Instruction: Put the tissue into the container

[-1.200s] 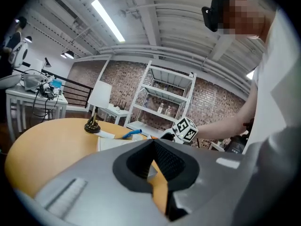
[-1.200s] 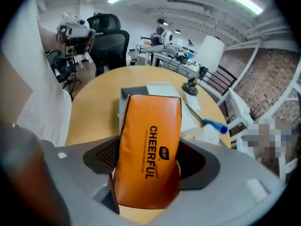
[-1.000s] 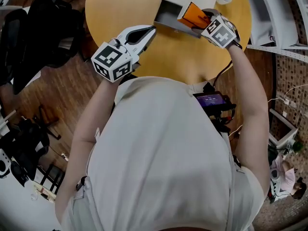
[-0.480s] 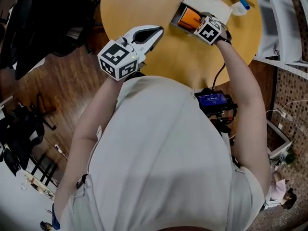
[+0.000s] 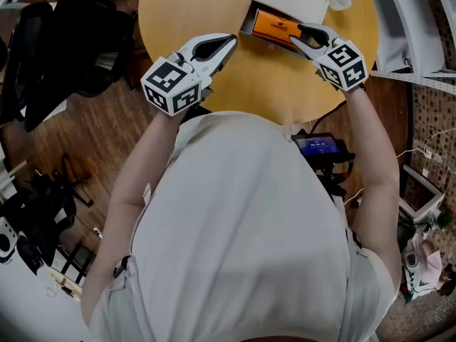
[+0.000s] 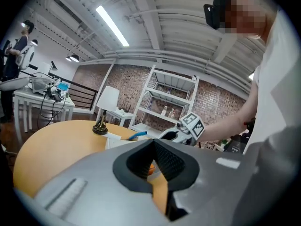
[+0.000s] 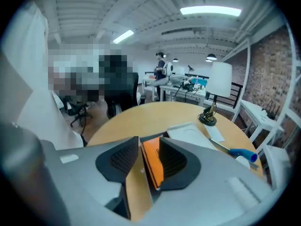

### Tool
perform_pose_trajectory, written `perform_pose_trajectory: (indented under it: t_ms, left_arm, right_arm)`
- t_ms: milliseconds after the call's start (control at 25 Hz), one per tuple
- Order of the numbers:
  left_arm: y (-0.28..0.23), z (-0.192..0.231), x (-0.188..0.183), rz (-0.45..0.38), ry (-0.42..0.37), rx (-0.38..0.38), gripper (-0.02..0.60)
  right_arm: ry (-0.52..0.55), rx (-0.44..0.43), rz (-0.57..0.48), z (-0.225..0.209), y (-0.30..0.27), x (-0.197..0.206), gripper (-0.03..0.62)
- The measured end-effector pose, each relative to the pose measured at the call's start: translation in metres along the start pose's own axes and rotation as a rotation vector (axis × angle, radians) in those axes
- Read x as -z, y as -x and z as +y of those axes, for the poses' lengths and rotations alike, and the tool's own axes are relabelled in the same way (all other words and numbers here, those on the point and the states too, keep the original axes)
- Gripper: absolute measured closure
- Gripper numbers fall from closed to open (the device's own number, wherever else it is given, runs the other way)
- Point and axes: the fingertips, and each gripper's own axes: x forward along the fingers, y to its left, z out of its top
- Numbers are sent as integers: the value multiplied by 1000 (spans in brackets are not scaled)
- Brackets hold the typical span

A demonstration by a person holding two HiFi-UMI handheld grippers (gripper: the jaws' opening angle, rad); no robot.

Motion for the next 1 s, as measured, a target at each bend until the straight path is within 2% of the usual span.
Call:
perform_pose_trajectory:
  t_ms: [200, 280, 640, 1000]
  left_arm:
    - [-21, -15, -8, 12, -35, 38, 581]
    - [-27, -21, -7, 21, -41, 52, 581]
    - [-42, -31, -6, 53, -60, 67, 581]
    - [-52, -35, -6, 65, -73, 74, 581]
  right_arm:
    - [-144, -26, -282, 23, 73, -44, 589]
    - [-169, -16, -341, 26, 90, -49, 594]
    - [-152, -33, -396, 40, 103, -37, 594]
    - [-155, -31, -438, 35, 109, -38, 594]
